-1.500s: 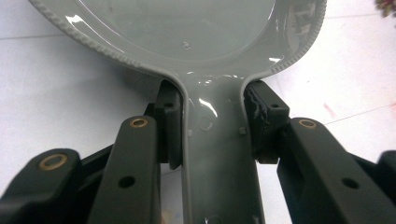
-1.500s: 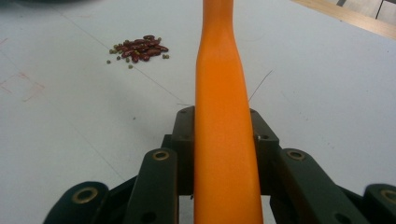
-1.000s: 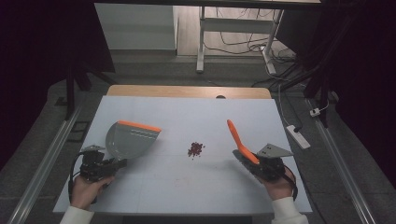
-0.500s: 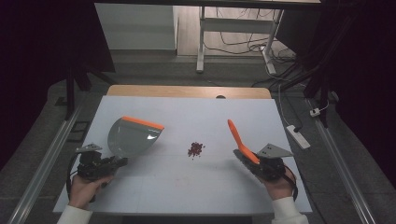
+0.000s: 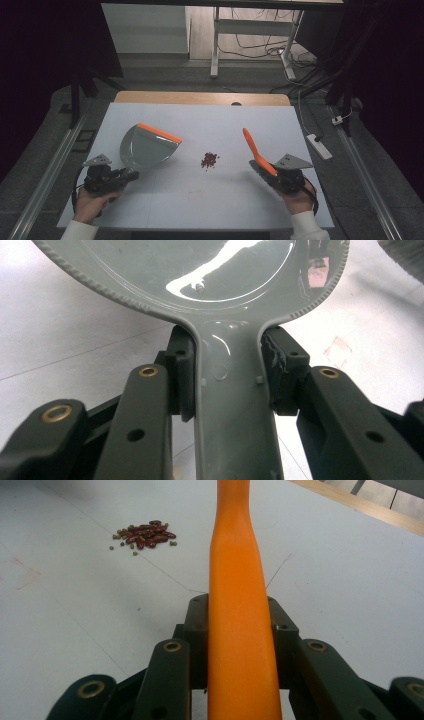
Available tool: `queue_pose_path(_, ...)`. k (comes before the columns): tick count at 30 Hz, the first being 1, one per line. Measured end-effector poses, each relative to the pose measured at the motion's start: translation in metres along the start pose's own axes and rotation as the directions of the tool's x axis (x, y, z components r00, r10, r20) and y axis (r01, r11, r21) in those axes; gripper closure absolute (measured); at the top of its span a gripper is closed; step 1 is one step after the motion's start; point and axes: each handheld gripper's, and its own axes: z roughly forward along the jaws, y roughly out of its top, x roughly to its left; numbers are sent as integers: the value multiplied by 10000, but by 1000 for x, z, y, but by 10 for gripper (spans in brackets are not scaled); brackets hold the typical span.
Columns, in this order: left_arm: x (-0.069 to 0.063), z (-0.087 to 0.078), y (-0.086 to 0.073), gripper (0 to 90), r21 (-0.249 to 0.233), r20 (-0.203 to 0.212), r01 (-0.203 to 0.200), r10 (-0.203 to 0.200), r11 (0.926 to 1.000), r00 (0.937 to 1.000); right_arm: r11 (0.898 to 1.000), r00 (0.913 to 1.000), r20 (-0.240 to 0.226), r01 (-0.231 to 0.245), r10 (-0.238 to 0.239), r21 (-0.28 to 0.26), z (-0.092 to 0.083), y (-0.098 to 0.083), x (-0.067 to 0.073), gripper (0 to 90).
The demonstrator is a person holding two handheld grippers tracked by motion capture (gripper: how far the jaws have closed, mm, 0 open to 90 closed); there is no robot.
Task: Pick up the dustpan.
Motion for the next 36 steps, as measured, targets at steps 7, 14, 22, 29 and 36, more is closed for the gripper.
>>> queue_pose_path(7,-5,1,1,613,114,193,-477,475,9988,9987,10000,10000,19,22,-22,-29,0,0,0,707)
queue_pose_path(14,-9,3,2,612,276,347,-830,821,9962,9960,10000,10000,10,56,-56,-37,1,1,1,707)
queue_pose_path(22,-17,8,2,612,537,727,-1481,1440,9875,9869,9999,10000,-6,-10,10,-106,4,2,2,707)
queue_pose_path(29,-24,14,3,612,902,818,-1774,1703,9800,9820,9997,10000,-46,-51,50,-249,7,6,3,707)
queue_pose_path(36,-28,19,3,613,1146,1051,-2107,1991,9708,9743,9995,9998,-151,-110,106,-301,16,11,4,707)
